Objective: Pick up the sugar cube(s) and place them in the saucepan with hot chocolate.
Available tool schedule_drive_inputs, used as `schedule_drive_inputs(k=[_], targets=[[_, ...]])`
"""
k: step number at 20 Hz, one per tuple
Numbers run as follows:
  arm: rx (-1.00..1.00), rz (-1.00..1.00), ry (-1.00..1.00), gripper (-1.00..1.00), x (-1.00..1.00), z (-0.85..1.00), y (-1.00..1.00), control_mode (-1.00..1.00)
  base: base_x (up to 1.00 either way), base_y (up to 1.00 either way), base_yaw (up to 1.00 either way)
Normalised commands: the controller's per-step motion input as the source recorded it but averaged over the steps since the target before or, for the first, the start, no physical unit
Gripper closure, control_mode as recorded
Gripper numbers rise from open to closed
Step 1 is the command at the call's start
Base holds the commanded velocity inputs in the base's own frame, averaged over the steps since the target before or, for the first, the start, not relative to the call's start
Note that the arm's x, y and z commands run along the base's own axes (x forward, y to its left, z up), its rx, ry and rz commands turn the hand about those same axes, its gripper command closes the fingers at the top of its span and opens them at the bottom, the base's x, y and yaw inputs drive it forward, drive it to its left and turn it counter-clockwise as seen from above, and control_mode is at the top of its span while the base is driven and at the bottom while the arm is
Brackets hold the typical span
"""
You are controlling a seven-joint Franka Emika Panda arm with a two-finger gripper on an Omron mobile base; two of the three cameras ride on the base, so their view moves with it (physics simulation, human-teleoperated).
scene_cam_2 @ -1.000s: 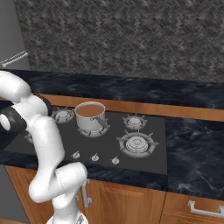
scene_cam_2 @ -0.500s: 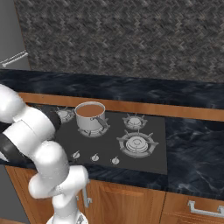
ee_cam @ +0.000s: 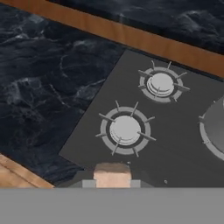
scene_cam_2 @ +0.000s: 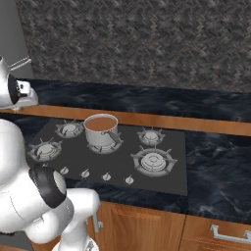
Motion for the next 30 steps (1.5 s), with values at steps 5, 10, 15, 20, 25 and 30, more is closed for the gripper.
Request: schedule_drive_inputs(k=[5,10,15,20,25,30], targets=[[0.0,0.0,0.28,1.0,0.56,0.51,-1.0,-1.0,0.0,0.0,0.0],[0.0,0.0,0.11,1.0,0.31,0.03,-0.97,-1.0,0.0,0.0,0.0],[-0.04,0.0,0.0,1.0,0.05,-0.31,-0.73,-1.0,0.0,0.0,0.0],[-0.09,-0.04,-0.01,1.0,0.0,-0.28,-0.6,-1.0,0.0,0.0,0.0],[-0.19,-0.05,0.0,1.0,0.16,-0.33,-0.32,-1.0,0.0,0.0,0.0],[-0.15,-0.01,0.0,1.0,0.41,-0.05,-0.01,-1.0,0.0,0.0,0.0]])
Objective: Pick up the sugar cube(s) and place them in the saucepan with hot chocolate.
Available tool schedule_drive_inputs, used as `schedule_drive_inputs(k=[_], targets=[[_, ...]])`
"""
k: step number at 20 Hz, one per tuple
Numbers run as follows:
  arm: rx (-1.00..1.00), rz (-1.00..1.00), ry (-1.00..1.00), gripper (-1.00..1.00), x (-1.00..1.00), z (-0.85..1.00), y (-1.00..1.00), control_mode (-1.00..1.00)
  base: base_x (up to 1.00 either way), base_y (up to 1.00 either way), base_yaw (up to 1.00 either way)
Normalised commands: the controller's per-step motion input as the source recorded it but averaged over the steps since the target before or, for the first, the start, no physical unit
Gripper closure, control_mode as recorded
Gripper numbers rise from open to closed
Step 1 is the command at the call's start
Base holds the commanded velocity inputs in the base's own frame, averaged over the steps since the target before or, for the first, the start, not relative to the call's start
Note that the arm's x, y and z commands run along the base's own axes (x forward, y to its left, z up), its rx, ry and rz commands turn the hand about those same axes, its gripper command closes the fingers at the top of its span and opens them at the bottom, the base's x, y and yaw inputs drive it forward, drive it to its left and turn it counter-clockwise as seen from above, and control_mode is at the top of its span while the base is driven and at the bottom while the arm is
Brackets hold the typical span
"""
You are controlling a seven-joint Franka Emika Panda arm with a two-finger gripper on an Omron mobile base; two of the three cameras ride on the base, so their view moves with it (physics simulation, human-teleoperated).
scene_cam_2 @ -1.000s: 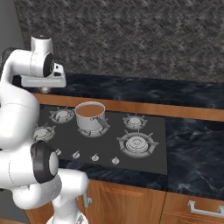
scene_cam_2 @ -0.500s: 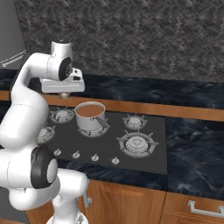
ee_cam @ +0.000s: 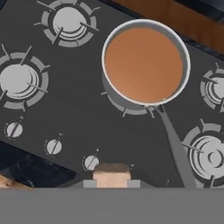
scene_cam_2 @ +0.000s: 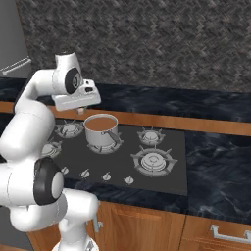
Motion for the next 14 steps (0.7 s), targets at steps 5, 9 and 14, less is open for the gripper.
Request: schedule_drive_inputs(k=[5,9,14], targets=[[-0.01,0.0,0.01,1.0,0.38,0.0,0.0,-1.0,0.0,0.0,0.0],[-0.01,0.0,0.02,1.0,0.4,0.0,0.0,-1.0,0.0,0.0,0.0],[0.0,0.0,0.0,1.0,0.29,0.0,0.0,-1.0,0.0,0.0,0.0]])
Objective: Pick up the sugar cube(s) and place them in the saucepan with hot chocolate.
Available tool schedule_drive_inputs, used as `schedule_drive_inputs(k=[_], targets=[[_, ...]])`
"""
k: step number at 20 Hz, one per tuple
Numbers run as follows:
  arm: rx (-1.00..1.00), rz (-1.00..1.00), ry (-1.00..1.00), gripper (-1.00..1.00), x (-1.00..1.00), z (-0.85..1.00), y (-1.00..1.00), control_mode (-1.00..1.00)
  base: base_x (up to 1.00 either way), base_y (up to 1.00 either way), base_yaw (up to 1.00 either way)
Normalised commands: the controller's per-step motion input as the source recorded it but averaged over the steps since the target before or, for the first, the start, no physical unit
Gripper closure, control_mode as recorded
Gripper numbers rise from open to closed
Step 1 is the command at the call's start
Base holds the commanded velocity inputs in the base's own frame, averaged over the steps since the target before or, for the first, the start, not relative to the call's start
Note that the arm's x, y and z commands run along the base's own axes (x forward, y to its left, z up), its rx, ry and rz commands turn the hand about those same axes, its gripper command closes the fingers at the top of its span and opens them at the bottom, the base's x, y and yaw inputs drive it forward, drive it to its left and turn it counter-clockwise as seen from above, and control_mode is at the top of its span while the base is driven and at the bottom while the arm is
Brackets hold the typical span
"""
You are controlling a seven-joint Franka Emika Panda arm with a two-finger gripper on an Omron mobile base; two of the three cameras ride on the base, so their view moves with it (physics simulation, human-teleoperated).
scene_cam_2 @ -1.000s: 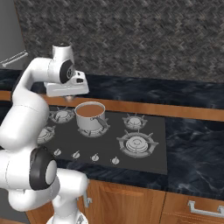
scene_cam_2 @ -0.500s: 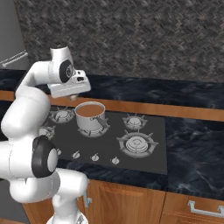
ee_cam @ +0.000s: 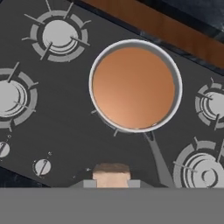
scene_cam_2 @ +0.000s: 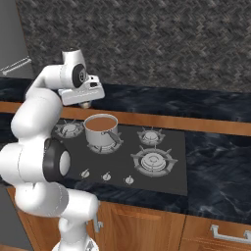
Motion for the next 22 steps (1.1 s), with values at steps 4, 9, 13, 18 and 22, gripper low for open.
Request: schedule_drive_inputs(k=[4,9,13,18,22], targets=[[0.0,0.0,0.0,1.0,0.28,0.0,0.0,-1.0,0.0,0.0,0.0],[-0.01,0.0,0.0,1.0,0.23,0.0,0.01,-1.0,0.0,0.0,0.0],[0.0,0.0,0.01,1.0,0.5,0.0,0.0,-1.0,0.0,0.0,0.0],[0.0,0.0,0.01,1.0,0.46,0.0,0.0,-1.0,0.0,0.0,0.0],[0.0,0.0,0.01,1.0,0.45,0.0,0.0,-1.0,0.0,0.0,0.0]])
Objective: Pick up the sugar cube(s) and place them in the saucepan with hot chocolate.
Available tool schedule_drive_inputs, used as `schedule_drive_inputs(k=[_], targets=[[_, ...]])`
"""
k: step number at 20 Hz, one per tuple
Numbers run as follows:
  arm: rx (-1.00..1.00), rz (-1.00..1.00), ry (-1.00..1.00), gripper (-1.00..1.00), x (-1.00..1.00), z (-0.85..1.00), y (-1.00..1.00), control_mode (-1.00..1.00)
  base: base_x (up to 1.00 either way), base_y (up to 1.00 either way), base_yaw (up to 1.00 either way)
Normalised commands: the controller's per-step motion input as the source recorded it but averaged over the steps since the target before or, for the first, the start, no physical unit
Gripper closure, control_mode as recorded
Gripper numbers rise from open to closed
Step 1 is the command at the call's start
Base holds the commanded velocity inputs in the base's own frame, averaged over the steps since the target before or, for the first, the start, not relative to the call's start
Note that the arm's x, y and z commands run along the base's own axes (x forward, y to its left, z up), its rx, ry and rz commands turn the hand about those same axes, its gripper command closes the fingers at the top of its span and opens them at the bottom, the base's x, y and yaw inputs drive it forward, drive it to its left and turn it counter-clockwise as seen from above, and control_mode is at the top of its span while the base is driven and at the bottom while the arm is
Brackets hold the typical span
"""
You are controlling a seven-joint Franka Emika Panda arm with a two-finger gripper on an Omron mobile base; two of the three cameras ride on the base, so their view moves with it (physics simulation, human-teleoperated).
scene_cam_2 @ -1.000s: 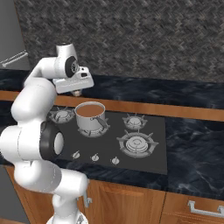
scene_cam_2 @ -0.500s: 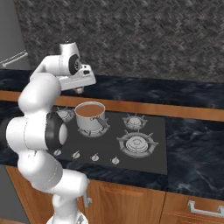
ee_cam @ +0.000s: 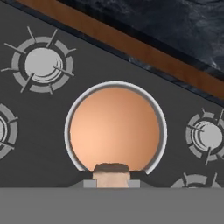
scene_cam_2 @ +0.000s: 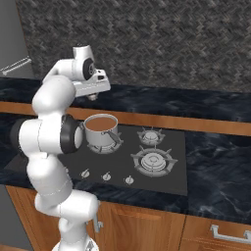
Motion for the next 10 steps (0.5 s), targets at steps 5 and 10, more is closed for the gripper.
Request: schedule_drive_inputs(k=[5,10], targets=[[0.0,0.0,0.0,1.0,0.31,-0.08,0.0,-1.0,0.0,0.0,0.0],[0.0,0.0,0.0,1.0,0.23,-0.55,0.0,-1.0,0.0,0.0,0.0]])
